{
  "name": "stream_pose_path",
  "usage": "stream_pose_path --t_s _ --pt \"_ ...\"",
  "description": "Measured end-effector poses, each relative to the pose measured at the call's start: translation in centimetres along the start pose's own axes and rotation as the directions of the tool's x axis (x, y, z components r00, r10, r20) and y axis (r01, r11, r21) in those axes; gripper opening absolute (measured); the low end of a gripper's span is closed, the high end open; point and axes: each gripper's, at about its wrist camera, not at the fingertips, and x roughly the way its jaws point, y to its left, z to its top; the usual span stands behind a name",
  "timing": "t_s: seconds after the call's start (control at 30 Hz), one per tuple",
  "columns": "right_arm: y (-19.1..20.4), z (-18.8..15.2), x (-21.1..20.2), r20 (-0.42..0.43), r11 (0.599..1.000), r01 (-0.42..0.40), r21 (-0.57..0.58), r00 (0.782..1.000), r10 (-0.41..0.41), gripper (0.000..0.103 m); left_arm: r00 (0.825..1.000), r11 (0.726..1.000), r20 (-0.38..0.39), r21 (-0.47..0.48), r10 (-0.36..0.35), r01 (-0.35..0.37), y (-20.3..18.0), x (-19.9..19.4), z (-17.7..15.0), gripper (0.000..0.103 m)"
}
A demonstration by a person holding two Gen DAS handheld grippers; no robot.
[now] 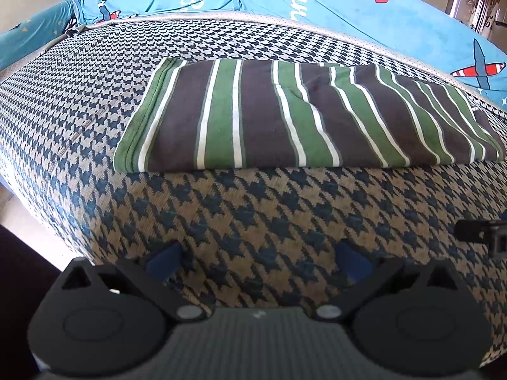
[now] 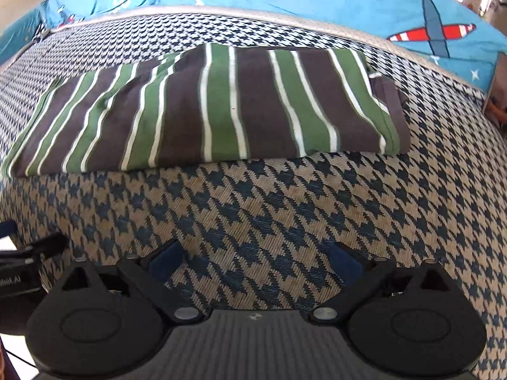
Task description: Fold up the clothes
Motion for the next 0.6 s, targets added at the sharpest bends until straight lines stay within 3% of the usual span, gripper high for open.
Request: stream_pose_path --t_s 0.23,0.4,0.5,0.6 --pt "-0.6 0.1 -0.1 0.014 1.000 -0.010 -0.007 1.000 0.010 0.099 0.998 0.998 -0.008 -0.016 -0.062 0.062 0.1 0.1 2.0 0.103" --pt "-1.4 0.2 -1.1 0.086 1.000 0.017 -0.001 0.996 -0.017 0.098 0.993 0.993 -0.014 0.000 -0.116 0.116 -0.6 0.1 4.4 0.103" --pt "-2.6 0.6 -1.8 0.143 0.999 0.018 0.044 0.989 -0.024 0.087 0.991 0.991 -0.022 0.027 -0.134 0.135 -1.3 0.2 6.4 0.103" --pt "-3.9 1.4 -1.9 0.184 0.994 0.003 0.113 0.983 -0.024 0.070 0.991 0.989 -0.017 0.070 -0.133 0.134 -2.1 0.5 8.6 0.103"
